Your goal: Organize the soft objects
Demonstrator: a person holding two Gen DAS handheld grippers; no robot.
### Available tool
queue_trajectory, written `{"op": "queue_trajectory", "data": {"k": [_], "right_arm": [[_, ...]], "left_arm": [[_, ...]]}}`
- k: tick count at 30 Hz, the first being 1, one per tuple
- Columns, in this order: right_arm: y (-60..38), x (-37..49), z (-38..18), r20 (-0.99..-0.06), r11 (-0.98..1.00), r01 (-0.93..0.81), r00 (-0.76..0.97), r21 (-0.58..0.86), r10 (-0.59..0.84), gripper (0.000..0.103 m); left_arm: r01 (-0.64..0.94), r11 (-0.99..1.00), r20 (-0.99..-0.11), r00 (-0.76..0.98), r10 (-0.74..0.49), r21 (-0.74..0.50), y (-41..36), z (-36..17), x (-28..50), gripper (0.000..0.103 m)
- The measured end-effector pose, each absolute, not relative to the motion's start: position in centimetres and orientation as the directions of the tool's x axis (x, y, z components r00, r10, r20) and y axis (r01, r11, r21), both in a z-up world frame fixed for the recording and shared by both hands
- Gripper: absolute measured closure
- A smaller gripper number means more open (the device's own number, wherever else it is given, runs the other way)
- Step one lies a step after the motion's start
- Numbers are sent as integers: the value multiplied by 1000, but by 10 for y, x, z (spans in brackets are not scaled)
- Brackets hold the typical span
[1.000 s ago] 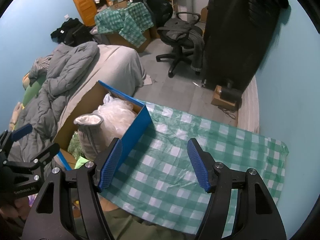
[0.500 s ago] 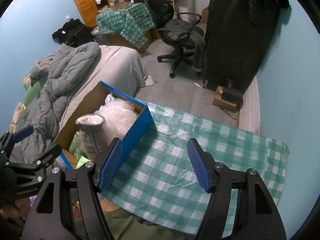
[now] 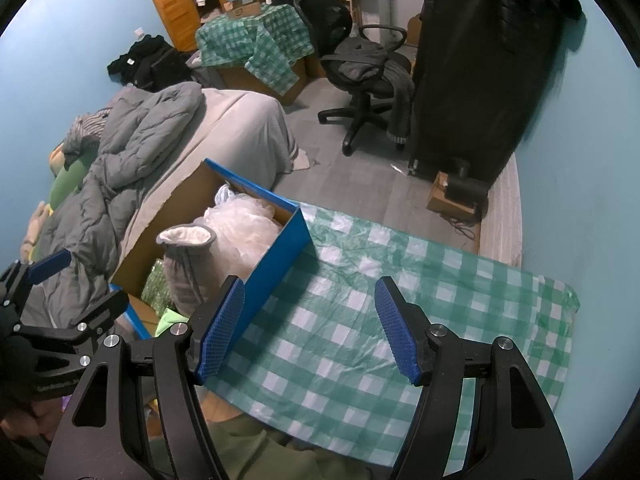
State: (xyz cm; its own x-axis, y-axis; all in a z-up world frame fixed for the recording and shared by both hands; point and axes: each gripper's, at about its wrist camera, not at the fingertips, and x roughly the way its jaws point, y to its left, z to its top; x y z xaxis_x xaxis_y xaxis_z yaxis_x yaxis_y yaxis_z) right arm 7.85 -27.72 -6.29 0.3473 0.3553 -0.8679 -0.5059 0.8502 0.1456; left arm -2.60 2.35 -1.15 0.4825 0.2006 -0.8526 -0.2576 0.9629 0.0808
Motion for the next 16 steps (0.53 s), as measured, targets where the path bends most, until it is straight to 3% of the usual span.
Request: {"op": "queue_trajectory", "data": {"k": [16], "right_arm": [[-277, 78, -63, -868, 851, -503, 346, 149, 356, 36]], "left_arm": [[-253, 964, -852, 482, 202, 85, 23, -12, -26, 1]]}}
